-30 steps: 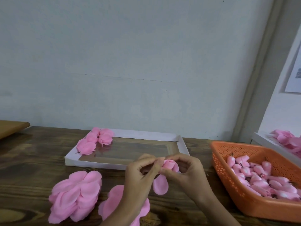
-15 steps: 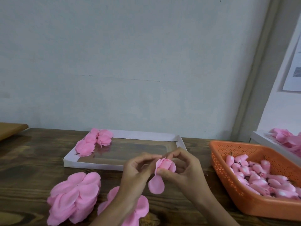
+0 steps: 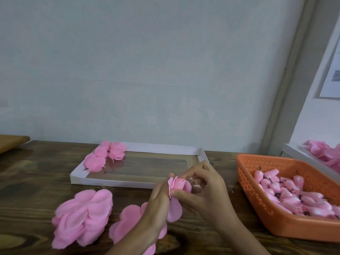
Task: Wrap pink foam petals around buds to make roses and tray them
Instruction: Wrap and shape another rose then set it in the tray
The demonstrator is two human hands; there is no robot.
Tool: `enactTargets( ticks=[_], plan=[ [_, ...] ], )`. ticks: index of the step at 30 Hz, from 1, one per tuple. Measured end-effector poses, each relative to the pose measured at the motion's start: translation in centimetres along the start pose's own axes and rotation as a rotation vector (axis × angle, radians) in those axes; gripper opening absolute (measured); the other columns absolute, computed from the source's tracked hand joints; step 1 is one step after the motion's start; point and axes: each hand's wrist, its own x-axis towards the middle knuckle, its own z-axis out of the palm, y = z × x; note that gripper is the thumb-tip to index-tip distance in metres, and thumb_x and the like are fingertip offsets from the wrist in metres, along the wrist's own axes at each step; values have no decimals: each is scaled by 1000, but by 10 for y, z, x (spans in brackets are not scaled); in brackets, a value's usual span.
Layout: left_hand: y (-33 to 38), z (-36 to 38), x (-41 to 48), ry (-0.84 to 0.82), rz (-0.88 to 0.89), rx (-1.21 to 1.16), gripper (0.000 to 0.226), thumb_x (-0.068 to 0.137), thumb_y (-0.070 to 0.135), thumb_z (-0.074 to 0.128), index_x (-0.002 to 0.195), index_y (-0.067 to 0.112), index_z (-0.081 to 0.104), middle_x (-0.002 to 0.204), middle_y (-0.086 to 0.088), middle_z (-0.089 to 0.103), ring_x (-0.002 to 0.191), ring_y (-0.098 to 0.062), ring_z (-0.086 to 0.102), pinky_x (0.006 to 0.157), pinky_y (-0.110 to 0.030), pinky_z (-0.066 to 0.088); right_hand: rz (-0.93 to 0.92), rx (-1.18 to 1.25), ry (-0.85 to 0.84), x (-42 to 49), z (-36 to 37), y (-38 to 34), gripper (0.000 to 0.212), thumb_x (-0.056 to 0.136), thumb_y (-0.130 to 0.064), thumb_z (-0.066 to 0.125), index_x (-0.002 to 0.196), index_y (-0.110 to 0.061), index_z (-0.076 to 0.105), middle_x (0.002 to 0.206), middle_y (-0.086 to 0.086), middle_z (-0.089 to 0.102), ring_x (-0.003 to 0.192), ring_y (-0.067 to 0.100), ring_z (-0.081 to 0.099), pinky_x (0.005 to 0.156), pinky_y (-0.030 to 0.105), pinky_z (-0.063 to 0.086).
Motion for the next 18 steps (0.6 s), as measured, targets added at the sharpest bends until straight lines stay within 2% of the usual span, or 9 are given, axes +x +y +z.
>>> enactTargets(
  ticks=[2, 4, 6, 8, 10, 12, 14, 16, 18],
  plan=[
    [-1, -1, 0, 50, -14, 45, 50, 109, 42, 45, 77, 31, 83, 81, 4, 80, 76, -11, 77, 63, -24, 59, -32, -83, 12, 0, -1, 1, 35, 64, -50, 89, 87, -26, 78, 90, -11, 66, 88, 9, 56, 70, 14, 42],
    [5, 1, -1, 26, -40, 74, 58, 109, 42, 40, 68, 29, 79, 66, 0, 75, 59, -15, 74, 49, -27, 56, -40, -81, -1, 0, -1, 2, 37, 65, -56, 86, 91, -30, 78, 86, -15, 68, 90, 8, 56, 71, 14, 41],
    [12, 6, -3, -104, -7, 71, 56, 102, 48, 39, 63, 20, 69, 55, -11, 64, 49, -24, 65, 46, -29, 51, 2, 8, 11, -1, 0, 0, 37, 68, -55, 87, 98, -37, 76, 88, -16, 68, 90, 9, 58, 69, 15, 44],
    [15, 4, -3, -50, -12, 35, 58, 100, 50, 44, 56, 20, 67, 54, -11, 59, 46, -23, 61, 44, -29, 50, 95, 165, 97, -2, 3, -2, 37, 74, -59, 82, 99, -34, 73, 87, -13, 66, 81, 7, 60, 65, 20, 47],
    [11, -1, 3, 48, -85, -169, 68, 108, 44, 39, 53, 19, 72, 57, -10, 62, 47, -20, 63, 46, -29, 53, 191, 210, 157, -2, 5, -2, 43, 85, -64, 65, 85, -21, 65, 74, -6, 61, 67, 5, 54, 63, 29, 45],
    [8, -7, 11, 84, -123, -335, 72, 111, 35, 33, 53, 15, 71, 58, -9, 64, 51, -23, 65, 51, -31, 55, 269, 98, 66, -2, 5, 0, 59, 94, -65, 48, 72, -12, 57, 60, -2, 56, 57, 9, 51, 61, 38, 43],
    [13, -7, 13, 101, -120, -394, 50, 98, 36, 47, 56, 15, 61, 59, -9, 58, 53, -28, 61, 54, -35, 51, 343, 50, -128, -5, 8, -1, 63, 100, -66, 44, 74, -12, 64, 60, -1, 66, 53, 16, 62, 55, 34, 46],
    [19, -7, 12, 116, -131, -422, 26, 80, 36, 57, 65, 15, 56, 58, -6, 57, 52, -26, 61, 60, -34, 46, 418, 111, -315, -10, 15, -4, 55, 95, -71, 50, 83, -23, 73, 74, -2, 76, 62, 20, 73, 52, 28, 50],
    [25, -7, 17, 191, -147, -445, 20, 88, 29, 51, 76, 13, 52, 59, -6, 60, 54, -20, 65, 67, -35, 44, 466, 219, -385, -14, 23, -5, 44, 87, -67, 62, 89, -26, 77, 81, 0, 78, 69, 20, 76, 54, 30, 56]
  ],
)
